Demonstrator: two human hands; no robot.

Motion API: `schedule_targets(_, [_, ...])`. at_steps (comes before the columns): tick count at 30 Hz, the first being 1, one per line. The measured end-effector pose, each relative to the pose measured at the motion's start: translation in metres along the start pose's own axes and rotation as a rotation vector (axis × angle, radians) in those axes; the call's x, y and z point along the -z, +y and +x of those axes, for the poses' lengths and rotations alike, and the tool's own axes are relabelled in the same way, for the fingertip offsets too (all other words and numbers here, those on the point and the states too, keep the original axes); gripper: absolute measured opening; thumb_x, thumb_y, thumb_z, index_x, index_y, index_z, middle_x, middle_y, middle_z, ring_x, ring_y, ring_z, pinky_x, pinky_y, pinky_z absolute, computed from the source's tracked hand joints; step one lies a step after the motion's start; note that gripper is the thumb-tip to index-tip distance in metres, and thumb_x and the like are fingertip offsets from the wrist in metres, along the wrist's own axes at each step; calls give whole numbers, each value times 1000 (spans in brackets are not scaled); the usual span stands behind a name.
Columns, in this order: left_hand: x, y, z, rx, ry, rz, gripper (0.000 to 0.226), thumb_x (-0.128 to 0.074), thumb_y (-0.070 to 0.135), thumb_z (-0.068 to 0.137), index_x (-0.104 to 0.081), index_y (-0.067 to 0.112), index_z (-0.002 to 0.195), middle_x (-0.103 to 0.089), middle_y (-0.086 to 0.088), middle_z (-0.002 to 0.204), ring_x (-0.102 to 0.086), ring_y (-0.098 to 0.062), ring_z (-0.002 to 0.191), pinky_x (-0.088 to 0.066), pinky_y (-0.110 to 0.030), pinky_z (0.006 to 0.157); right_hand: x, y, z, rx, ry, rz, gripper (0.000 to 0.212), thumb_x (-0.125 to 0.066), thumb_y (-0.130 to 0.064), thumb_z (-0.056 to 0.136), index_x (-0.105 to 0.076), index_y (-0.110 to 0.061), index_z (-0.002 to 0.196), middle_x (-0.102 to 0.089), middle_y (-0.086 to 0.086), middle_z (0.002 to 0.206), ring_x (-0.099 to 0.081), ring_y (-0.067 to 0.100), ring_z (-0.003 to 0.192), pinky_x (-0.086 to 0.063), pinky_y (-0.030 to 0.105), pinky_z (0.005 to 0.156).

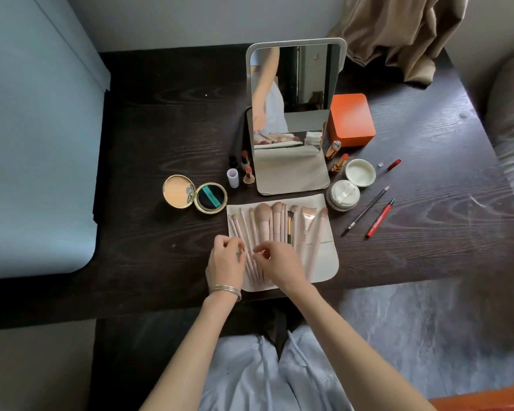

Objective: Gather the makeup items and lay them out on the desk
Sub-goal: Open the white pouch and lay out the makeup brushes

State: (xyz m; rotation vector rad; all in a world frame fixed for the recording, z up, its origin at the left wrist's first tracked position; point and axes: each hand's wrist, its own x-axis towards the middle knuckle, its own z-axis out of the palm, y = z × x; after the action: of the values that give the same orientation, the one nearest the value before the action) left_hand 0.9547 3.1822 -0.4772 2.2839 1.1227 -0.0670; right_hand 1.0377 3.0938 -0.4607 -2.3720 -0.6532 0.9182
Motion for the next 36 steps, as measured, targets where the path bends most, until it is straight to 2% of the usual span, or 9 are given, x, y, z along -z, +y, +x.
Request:
schedule_targets(5, [-1,0,7,4,-6,-17,25,-61,19,87,-57,21,111,-49,1,111,-55,-13,87,-50,-26,66,-8,-2,4,-7,-28,-30,31,-52,-36,93,-64,-21,117,-69,-1,101,-61,11,87,-45,22,69])
schedule_targets(11, [-4,-2,10,4,5,12,33,-60,22,88,-52,23,120,-47,1,114,-56,-14,87,-53,-29,66,-14,-3,7,-15,54,-82,28,-50,-34,94,-63,-23,116,-65,-7,86,-54,6,71,-40,20,59])
schedule_targets(15, [-3,-4,10,-5,27,31,23,-61,24,87,-55,20,108,-44,-2,111,-55,-15,82,-53,-30,63,-14,-10,14,30,99,-272,26,-44,-32,96,-60,-20,112,-68,-1,96,-64,17,82,-49,28,65])
schedule_targets(18, [-3,-5,11,-14,26,56,16,-61,22,86,-56,18,101,-43,-1,109,-53,-16,82,-51,-30,61,-10,-21,27,62,118,-406,21,-43,-27,96,-58,-14,103,-68,3,89,-65,23,76,-43,28,57])
schedule_targets(21, [-1,-2,15,7,14,67,13,-59,21,87,-56,17,99,-44,-1,106,-54,-17,77,-51,-32,60,-8,-35,41,64,117,-407,23,-44,-25,95,-53,-10,109,-65,8,96,-64,27,77,-34,29,53])
schedule_targets(24, [0,1,19,32,-1,55,13,-58,23,87,-56,16,98,-43,-1,104,-54,-20,76,-52,-36,61,-7,-44,54,49,132,-420,21,-44,-19,95,-53,-8,111,-55,12,116,-60,30,95,-39,31,62])
schedule_targets(28, [-1,5,22,80,-6,18,11,-57,22,87,-57,13,92,-42,-3,103,-53,-23,72,-45,-34,57,-8,-44,65,28,138,-455,25,-43,-23,96,-56,-8,112,-53,14,120,-49,28,113,-40,34,94])
schedule_targets(33, [-5,9,27,113,12,-7,9,-55,18,87,-53,11,91,-33,4,95,-43,-17,63,-34,-27,52,-8,-44,67,11,129,-405,23,-49,-17,89,-61,-6,106,-52,14,117,-51,28,108,-42,31,80])
schedule_targets(36, [-8,11,33,232,10,-100,8,-49,18,92,-49,12,97,-30,12,83,-34,-6,53,-20,-20,45,-9,-42,66,44,143,-416,24,-46,-18,91,-62,-5,104,-55,13,113,-50,29,110,-41,32,80])
